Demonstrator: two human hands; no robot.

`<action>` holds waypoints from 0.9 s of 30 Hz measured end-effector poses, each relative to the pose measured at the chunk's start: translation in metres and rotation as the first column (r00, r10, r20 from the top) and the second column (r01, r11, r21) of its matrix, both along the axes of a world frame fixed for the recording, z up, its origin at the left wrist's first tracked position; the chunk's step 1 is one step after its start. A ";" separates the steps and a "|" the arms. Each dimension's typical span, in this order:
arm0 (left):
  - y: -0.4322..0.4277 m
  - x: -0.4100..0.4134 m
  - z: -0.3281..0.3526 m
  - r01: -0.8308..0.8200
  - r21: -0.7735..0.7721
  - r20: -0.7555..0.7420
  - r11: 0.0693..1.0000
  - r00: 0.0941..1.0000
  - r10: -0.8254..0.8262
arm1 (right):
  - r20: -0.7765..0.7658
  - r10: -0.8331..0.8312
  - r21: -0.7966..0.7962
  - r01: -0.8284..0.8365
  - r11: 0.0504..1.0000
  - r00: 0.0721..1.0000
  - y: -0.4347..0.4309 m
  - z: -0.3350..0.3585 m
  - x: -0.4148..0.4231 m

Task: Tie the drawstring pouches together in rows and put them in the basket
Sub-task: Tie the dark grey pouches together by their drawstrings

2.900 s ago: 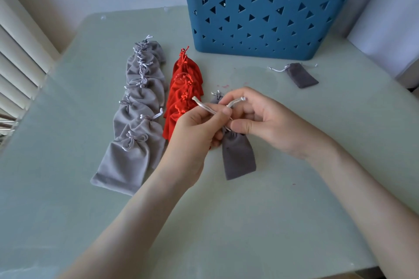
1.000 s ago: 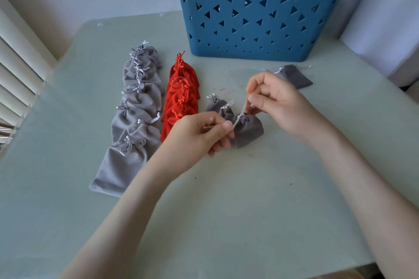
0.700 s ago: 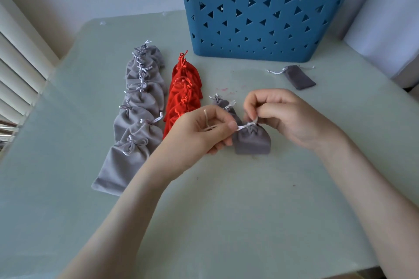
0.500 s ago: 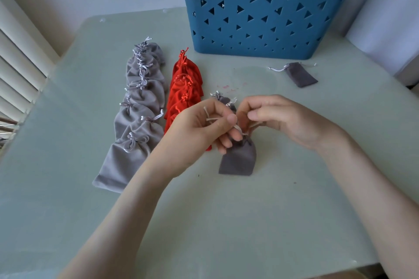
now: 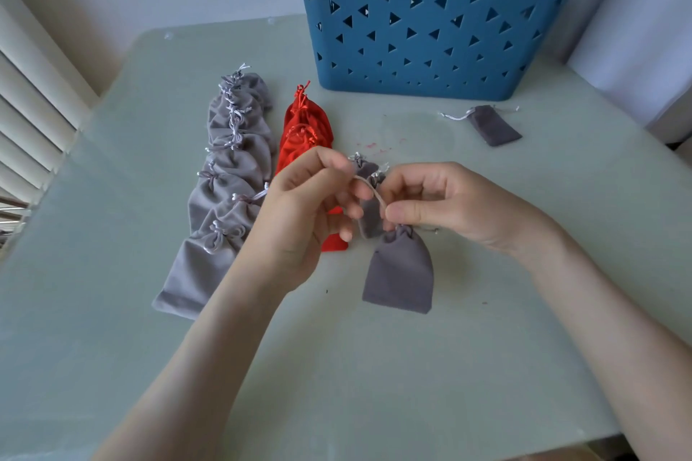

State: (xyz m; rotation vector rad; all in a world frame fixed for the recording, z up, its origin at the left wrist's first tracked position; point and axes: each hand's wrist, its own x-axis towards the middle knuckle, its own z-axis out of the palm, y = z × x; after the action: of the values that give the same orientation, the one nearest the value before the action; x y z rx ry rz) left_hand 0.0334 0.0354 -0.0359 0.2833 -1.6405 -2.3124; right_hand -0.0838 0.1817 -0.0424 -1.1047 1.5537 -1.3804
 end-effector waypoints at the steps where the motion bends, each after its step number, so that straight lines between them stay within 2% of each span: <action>1: 0.000 0.000 0.000 -0.026 -0.004 -0.004 1.000 1.000 0.026 | 0.001 -0.006 -0.011 0.006 1.000 1.000 0.000 0.000 -0.001; 5: 0.004 -0.002 -0.005 -0.066 -0.130 0.005 0.989 0.998 0.067 | -0.008 -0.049 -0.083 0.048 0.995 0.999 -0.001 0.002 0.000; 8: 0.009 -0.003 -0.012 -0.105 -0.293 0.017 0.950 0.993 0.115 | -0.003 -0.125 -0.133 0.123 0.983 0.992 -0.005 -0.002 0.000; 11: 0.012 -0.002 -0.016 -0.147 -0.380 0.013 0.913 0.986 0.164 | 0.012 -0.183 -0.177 0.182 0.967 0.983 -0.008 -0.005 0.001; 16: 0.012 -0.005 -0.020 -0.135 -0.505 0.054 0.852 0.981 0.188 | -0.170 -0.201 -0.130 0.181 0.975 0.965 -0.009 -0.007 0.000; 18: 0.012 -0.005 -0.022 -0.131 -0.527 0.065 0.840 0.979 0.193 | -0.198 -0.214 -0.115 0.194 0.974 0.957 -0.010 -0.008 0.001; 24: 0.011 -0.005 -0.022 -0.109 -0.559 0.081 0.822 0.980 0.184 | -0.312 -0.331 -0.174 0.290 0.941 0.891 -0.011 -0.009 -0.001; 27: 0.012 -0.005 -0.023 -0.050 -0.618 0.121 0.784 0.980 0.158 | -0.381 -0.357 -0.196 0.303 0.933 0.853 -0.012 -0.012 -0.001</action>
State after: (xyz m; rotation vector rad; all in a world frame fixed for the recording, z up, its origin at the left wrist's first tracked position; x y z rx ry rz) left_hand 0.0283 0.0469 -0.0591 0.4098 -2.2853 -1.5802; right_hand -0.0846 0.1694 -0.0541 -1.3152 2.0619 -1.5613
